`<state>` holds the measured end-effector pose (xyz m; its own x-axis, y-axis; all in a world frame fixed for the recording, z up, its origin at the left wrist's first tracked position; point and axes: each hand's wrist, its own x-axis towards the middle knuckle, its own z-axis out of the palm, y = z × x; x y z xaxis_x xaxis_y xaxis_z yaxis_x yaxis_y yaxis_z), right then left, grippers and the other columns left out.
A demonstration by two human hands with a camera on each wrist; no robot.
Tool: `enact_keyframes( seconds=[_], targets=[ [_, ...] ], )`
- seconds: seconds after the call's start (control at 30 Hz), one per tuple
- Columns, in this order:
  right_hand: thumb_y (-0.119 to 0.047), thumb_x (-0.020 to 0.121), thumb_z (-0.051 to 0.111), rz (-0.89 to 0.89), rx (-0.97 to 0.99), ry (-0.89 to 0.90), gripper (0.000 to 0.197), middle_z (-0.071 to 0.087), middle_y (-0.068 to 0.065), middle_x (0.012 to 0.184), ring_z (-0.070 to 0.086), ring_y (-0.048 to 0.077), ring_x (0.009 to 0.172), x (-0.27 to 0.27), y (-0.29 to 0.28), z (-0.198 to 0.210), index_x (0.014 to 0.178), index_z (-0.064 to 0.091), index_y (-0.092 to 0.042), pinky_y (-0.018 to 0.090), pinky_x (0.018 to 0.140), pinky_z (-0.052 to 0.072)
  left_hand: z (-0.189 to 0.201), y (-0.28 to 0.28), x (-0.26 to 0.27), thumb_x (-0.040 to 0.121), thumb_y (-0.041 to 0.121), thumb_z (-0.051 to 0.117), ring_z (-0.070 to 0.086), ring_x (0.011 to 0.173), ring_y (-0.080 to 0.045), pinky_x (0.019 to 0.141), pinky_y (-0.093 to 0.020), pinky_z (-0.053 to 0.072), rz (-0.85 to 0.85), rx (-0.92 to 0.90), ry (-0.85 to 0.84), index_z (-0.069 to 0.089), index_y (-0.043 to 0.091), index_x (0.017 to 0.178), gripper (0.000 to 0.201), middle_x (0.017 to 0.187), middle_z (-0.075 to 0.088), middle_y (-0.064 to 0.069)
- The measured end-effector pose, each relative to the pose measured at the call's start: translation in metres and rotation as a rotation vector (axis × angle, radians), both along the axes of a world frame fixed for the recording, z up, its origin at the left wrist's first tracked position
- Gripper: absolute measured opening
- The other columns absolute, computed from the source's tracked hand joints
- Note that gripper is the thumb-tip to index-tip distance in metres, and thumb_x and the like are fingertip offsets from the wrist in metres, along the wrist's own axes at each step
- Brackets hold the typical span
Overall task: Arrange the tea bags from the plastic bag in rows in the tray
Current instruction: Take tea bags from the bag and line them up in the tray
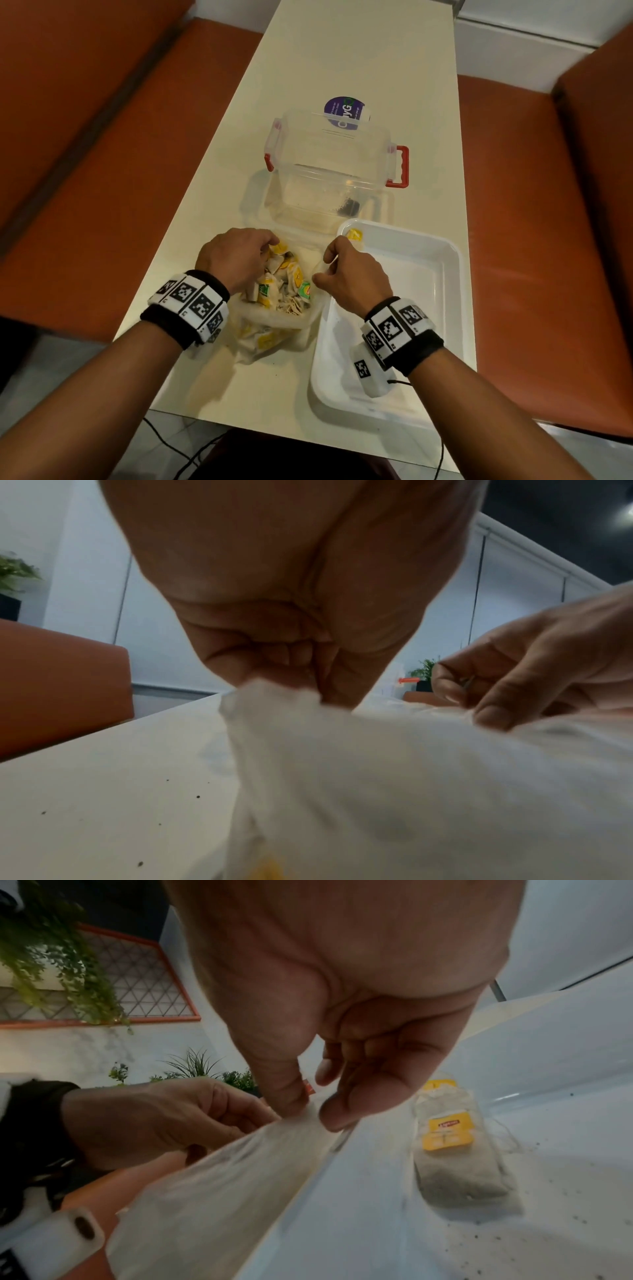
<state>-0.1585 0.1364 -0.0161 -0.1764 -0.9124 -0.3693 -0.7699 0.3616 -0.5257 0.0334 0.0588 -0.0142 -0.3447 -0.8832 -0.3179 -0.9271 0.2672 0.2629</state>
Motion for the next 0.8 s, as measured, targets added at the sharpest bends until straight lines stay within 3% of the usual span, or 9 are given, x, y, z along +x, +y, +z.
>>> enact_keyframes(
  seconds=[0.1, 0.23, 0.37, 0.43, 0.6, 0.7, 0.8],
  targets=[
    [-0.028, 0.083, 0.066, -0.034, -0.014, -0.082, 0.023, 0.065, -0.007, 0.079, 0.064, 0.024, 0.079, 0.000, -0.001, -0.003, 0.094, 0.047, -0.032, 0.039, 0.074, 0.053, 0.003, 0.002, -0.002, 0.097, 0.037, 0.053, 0.061, 0.112, -0.022, 0.086, -0.035, 0.047, -0.038, -0.023, -0.063, 0.058, 0.039, 0.129, 0.032, 0.131, 0.060, 0.010],
    [-0.024, 0.084, 0.064, -0.063, -0.052, -0.113, 0.021, 0.060, -0.010, 0.070, 0.064, 0.023, 0.075, -0.004, 0.001, -0.004, 0.090, 0.046, -0.033, 0.041, 0.076, 0.054, 0.004, 0.012, -0.009, 0.093, 0.055, 0.054, 0.063, 0.101, -0.018, 0.080, -0.032, 0.048, -0.136, -0.087, -0.078, 0.062, 0.040, 0.118, 0.030, 0.115, 0.063, 0.013],
    [-0.023, 0.082, 0.063, -0.069, -0.046, -0.110, 0.021, 0.061, -0.009, 0.070, 0.067, 0.023, 0.074, -0.005, 0.003, -0.006, 0.085, 0.045, -0.034, 0.045, 0.078, 0.055, -0.006, 0.023, -0.027, 0.083, 0.070, 0.058, 0.064, 0.093, -0.021, 0.073, -0.032, 0.048, -0.082, -0.004, -0.129, 0.065, 0.031, 0.102, 0.044, 0.098, 0.067, 0.008],
    [-0.022, 0.082, 0.063, -0.071, -0.048, -0.113, 0.020, 0.061, -0.009, 0.070, 0.066, 0.024, 0.074, -0.004, 0.004, -0.004, 0.086, 0.046, -0.033, 0.045, 0.078, 0.055, -0.012, 0.027, -0.034, 0.080, 0.073, 0.059, 0.063, 0.095, -0.022, 0.071, -0.033, 0.044, -0.053, 0.005, -0.127, 0.060, 0.029, 0.106, 0.051, 0.101, 0.066, 0.006],
    [-0.023, 0.083, 0.062, -0.065, -0.051, -0.099, 0.019, 0.060, -0.009, 0.074, 0.064, 0.022, 0.075, -0.005, 0.003, -0.005, 0.088, 0.047, -0.032, 0.044, 0.077, 0.055, -0.021, 0.032, -0.042, 0.084, 0.064, 0.063, 0.063, 0.101, -0.026, 0.074, -0.034, 0.043, 0.000, 0.003, -0.085, 0.051, 0.029, 0.121, 0.053, 0.109, 0.067, 0.002],
    [-0.022, 0.085, 0.062, -0.061, -0.047, -0.093, 0.019, 0.059, -0.010, 0.075, 0.063, 0.022, 0.076, -0.005, 0.004, -0.004, 0.090, 0.047, -0.032, 0.043, 0.077, 0.054, -0.024, 0.028, -0.042, 0.091, 0.052, 0.061, 0.062, 0.107, -0.026, 0.082, -0.036, 0.047, 0.010, 0.031, -0.050, 0.053, 0.032, 0.128, 0.042, 0.116, 0.066, 0.001],
    [-0.020, 0.085, 0.062, -0.057, -0.050, -0.095, 0.019, 0.060, -0.009, 0.076, 0.064, 0.022, 0.076, -0.006, 0.006, -0.004, 0.091, 0.048, -0.031, 0.044, 0.078, 0.055, -0.028, 0.026, -0.041, 0.094, 0.040, 0.057, 0.062, 0.106, -0.025, 0.083, -0.035, 0.047, 0.010, 0.067, -0.002, 0.057, 0.039, 0.122, 0.028, 0.114, 0.067, 0.004]
  ],
)
